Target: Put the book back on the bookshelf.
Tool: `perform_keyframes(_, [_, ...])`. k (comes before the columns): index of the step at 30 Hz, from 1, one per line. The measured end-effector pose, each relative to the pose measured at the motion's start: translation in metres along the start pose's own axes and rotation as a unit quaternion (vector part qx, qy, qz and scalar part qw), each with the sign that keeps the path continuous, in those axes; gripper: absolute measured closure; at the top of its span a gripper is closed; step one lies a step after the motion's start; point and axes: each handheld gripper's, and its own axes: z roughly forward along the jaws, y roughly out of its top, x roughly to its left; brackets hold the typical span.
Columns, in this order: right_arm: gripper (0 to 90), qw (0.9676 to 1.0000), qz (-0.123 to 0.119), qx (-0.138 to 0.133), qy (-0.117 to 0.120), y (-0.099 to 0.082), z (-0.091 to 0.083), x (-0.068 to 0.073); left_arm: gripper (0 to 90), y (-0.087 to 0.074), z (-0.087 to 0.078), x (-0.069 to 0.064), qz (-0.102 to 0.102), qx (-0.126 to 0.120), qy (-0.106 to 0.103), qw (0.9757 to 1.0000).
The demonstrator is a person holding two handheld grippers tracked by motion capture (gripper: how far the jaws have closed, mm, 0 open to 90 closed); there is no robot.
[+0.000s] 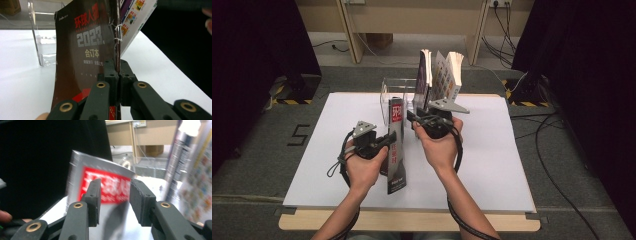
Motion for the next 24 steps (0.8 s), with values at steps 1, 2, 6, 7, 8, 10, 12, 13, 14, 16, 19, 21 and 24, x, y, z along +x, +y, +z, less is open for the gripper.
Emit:
perform_keyframes(1, [62.3,1.0000,0.006,0.005,-0.002,-0.004,-0.003,-0.007,87.1,0.000,-0.001,0.000,0.000,-0.001,-0.001,1.0000])
perform_keyframes(2, [62.3,0.9999,0.006,0.006,-0.005,-0.007,-0.005,-0.010,87.0,0.001,-0.002,0.001,0.001,-0.002,-0.002,1.0000])
perform_keyframes(6, [62.2,0.9994,0.012,0.021,-0.026,-0.021,-0.013,-0.029,87.1,0.003,-0.005,0.002,0.011,-0.013,-0.004,0.9999])
perform_keyframes(7, [62.2,0.9991,0.013,0.025,-0.030,-0.025,-0.015,-0.033,87.0,0.004,-0.006,0.002,0.015,-0.014,-0.003,0.9998])
perform_keyframes(8, [62.1,0.9989,0.017,0.029,-0.033,-0.029,-0.017,-0.037,87.0,0.005,-0.008,0.002,0.019,-0.018,-0.002,0.9996])
perform_keyframes(10, [61.9,0.9982,0.016,0.036,-0.045,-0.037,-0.019,-0.045,87.1,0.007,-0.009,0.002,0.022,-0.022,-0.002,0.9995])
perform_keyframes(12, [61.8,0.9978,0.018,0.041,-0.050,-0.043,-0.022,-0.051,87.1,0.010,-0.010,0.003,0.026,-0.024,0.000,0.9994])
perform_keyframes(13, [61.8,0.9973,0.017,0.044,-0.057,-0.047,-0.023,-0.054,87.1,0.011,-0.010,0.004,0.028,-0.026,0.000,0.9993])
perform_keyframes(14, [61.7,0.9970,0.020,0.046,-0.059,-0.050,-0.025,-0.057,87.1,0.013,-0.011,0.004,0.032,-0.027,0.001,0.9991])
perform_keyframes(16, [61.6,0.9964,0.024,0.052,-0.063,-0.056,-0.028,-0.063,87.1,0.016,-0.011,0.005,0.037,-0.030,0.002,0.9988])
perform_keyframes(19, [61.7,0.9951,0.028,0.059,-0.074,-0.066,-0.032,-0.071,87.1,0.019,-0.012,0.006,0.043,-0.035,0.004,0.9984])
perform_keyframes(21, [61.6,0.9943,0.030,0.064,-0.080,-0.073,-0.035,-0.076,87.1,0.022,-0.013,0.008,0.044,-0.039,0.004,0.9983])
perform_keyframes(24, [61.7,0.9930,0.034,0.068,-0.090,-0.083,-0.040,-0.084,87.1,0.026,-0.014,0.011,0.044,-0.046,0.009,0.9979])
